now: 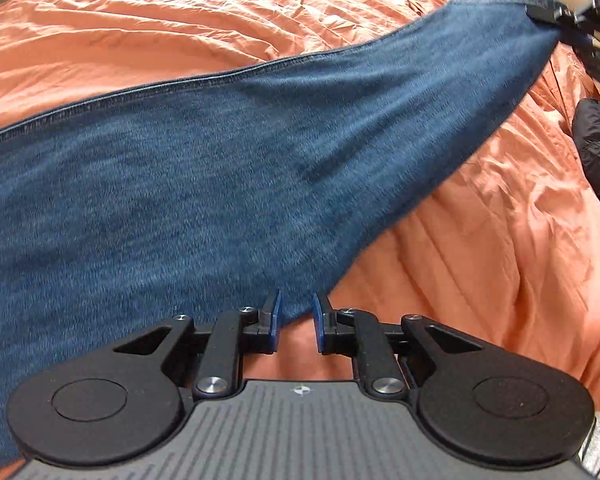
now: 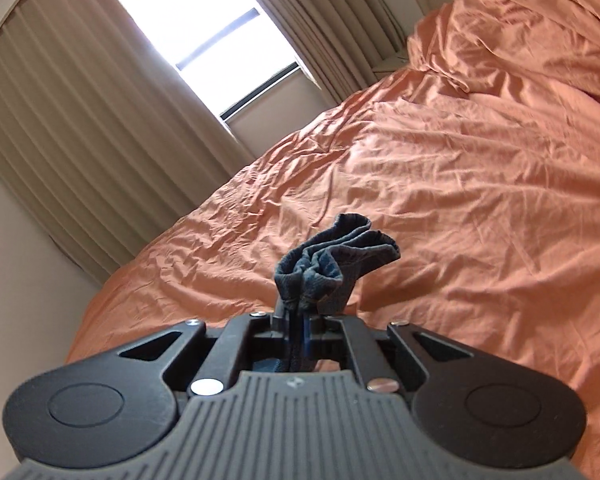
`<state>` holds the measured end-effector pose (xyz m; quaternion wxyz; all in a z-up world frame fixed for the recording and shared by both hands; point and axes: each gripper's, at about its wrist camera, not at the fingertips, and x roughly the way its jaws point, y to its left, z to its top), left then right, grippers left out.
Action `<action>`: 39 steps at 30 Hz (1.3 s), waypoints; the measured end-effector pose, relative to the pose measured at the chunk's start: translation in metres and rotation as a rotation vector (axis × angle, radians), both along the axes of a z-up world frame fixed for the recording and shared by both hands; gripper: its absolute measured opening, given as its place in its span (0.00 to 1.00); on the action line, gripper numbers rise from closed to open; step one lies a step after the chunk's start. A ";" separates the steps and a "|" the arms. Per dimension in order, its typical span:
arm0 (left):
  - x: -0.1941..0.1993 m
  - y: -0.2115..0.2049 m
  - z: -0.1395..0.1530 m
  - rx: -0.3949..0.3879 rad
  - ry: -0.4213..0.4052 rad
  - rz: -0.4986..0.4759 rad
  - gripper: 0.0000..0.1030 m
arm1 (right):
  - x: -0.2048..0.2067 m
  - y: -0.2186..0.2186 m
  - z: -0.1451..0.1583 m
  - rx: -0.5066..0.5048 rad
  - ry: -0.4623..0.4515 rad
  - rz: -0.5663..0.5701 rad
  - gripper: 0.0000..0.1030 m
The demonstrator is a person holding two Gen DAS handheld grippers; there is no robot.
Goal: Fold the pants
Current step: 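Lift the hems with the right tool and fold them toward the waistband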
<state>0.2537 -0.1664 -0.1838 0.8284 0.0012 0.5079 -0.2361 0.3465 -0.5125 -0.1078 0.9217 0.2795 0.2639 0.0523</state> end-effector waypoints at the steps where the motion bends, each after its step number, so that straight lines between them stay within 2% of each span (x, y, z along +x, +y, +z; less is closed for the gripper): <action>1: -0.006 0.005 0.003 -0.015 0.002 0.002 0.17 | -0.001 0.011 0.011 -0.019 -0.016 0.015 0.01; 6: -0.024 0.056 0.037 -0.131 -0.039 0.071 0.17 | 0.004 0.075 0.055 -0.071 -0.077 0.092 0.01; 9: -0.032 0.093 0.058 -0.150 -0.091 0.120 0.17 | 0.011 0.118 0.071 -0.080 -0.092 0.134 0.01; 12: -0.038 0.135 0.075 -0.159 -0.137 0.177 0.17 | 0.018 0.165 0.077 -0.083 -0.093 0.173 0.01; 16: -0.044 0.187 0.089 -0.171 -0.179 0.268 0.17 | 0.027 0.231 0.067 -0.073 -0.076 0.224 0.01; 21: -0.053 0.242 0.086 -0.192 -0.189 0.368 0.17 | 0.032 0.318 0.023 -0.073 -0.015 0.313 0.01; 26: -0.059 0.283 0.071 -0.234 -0.153 0.464 0.17 | 0.027 0.402 -0.059 -0.129 0.131 0.454 0.01; 30: -0.068 0.312 0.061 -0.257 -0.129 0.498 0.19 | 0.017 0.435 -0.119 -0.200 0.250 0.506 0.02; 32: -0.069 0.316 0.058 -0.266 -0.127 0.510 0.22 | 0.014 0.436 -0.133 -0.209 0.261 0.507 0.03; 35: -0.067 0.323 0.054 -0.314 -0.110 0.513 0.29 | 0.010 0.438 -0.135 -0.209 0.264 0.531 0.10; 36: -0.064 0.323 0.052 -0.330 -0.104 0.513 0.33 | 0.010 0.438 -0.135 -0.201 0.267 0.549 0.19; 37: -0.060 0.322 0.051 -0.342 -0.099 0.514 0.35 | 0.013 0.435 -0.133 -0.169 0.272 0.576 0.35; 39: -0.051 0.319 0.049 -0.368 -0.090 0.515 0.41 | 0.012 0.432 -0.130 -0.125 0.276 0.618 0.51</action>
